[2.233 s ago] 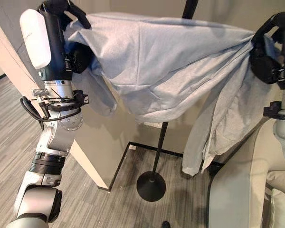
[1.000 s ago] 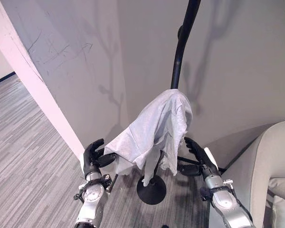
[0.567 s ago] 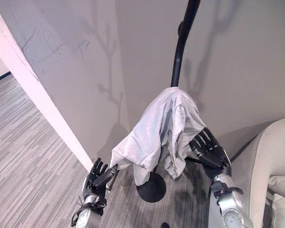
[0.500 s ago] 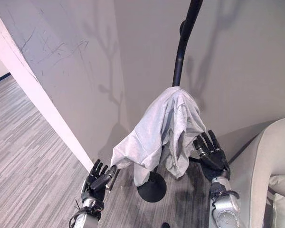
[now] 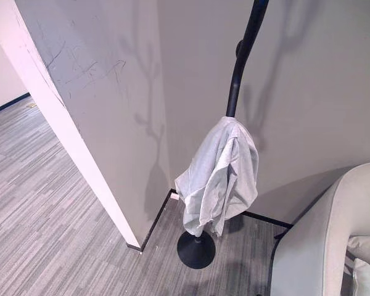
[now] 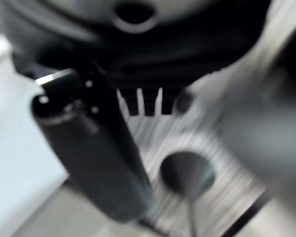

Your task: Hang the clothes on the sofa on the clothes rack.

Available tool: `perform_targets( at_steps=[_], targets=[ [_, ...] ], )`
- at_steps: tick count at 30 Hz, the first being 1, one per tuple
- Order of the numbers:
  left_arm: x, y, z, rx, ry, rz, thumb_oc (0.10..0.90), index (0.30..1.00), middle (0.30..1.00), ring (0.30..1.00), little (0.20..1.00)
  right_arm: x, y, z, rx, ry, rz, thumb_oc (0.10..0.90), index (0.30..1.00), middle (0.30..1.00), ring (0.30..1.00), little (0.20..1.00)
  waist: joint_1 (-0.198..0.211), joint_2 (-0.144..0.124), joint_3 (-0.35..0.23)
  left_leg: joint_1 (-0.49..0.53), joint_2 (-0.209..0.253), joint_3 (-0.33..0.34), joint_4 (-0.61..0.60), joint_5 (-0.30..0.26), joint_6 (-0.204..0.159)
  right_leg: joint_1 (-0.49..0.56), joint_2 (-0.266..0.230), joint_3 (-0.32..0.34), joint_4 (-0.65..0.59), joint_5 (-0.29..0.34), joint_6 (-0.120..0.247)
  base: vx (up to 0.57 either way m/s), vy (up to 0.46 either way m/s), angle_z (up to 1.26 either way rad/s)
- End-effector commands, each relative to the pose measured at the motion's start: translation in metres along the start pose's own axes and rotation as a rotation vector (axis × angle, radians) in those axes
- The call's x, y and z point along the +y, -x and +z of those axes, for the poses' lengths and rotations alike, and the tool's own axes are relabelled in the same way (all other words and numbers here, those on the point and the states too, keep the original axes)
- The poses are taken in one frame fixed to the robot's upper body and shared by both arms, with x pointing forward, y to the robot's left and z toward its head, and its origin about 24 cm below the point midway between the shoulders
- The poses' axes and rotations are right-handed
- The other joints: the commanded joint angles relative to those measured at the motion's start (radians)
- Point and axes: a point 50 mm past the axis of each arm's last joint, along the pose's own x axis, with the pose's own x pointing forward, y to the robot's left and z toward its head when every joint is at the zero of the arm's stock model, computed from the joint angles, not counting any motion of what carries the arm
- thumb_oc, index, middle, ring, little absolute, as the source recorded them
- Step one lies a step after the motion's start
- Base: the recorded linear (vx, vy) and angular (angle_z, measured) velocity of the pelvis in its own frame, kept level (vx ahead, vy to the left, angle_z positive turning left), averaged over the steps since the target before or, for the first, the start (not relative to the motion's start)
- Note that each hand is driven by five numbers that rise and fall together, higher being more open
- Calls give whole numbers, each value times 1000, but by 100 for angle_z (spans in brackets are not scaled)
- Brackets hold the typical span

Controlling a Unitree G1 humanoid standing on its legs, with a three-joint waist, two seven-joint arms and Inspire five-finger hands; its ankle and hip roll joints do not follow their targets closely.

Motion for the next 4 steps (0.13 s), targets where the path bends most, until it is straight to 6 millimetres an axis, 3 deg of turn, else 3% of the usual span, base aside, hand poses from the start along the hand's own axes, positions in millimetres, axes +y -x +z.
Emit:
perform_targets(
  at_steps=[1, 4],
  targets=[
    [-28, -9, 29, -66, -265, -55, 800, 900, 900, 900, 900, 15, -3, 22, 1, 97, -100, 800, 900, 900, 900, 900, 10, -19, -14, -34, 33, -11, 6, -28, -58, 120, -62, -16, -3, -134, 80, 18, -13, 13],
    [-34, -11, 29, -58, -334, -56, 800, 900, 900, 900, 900, 24, -5, 17, 13, 126, -80, 800, 900, 900, 900, 900, 12, -18, -17, -36, 34, -16, 6, -26, -58, 120, -62, -21, -3, -134, 79, 12, -8, 20]
  ],
)
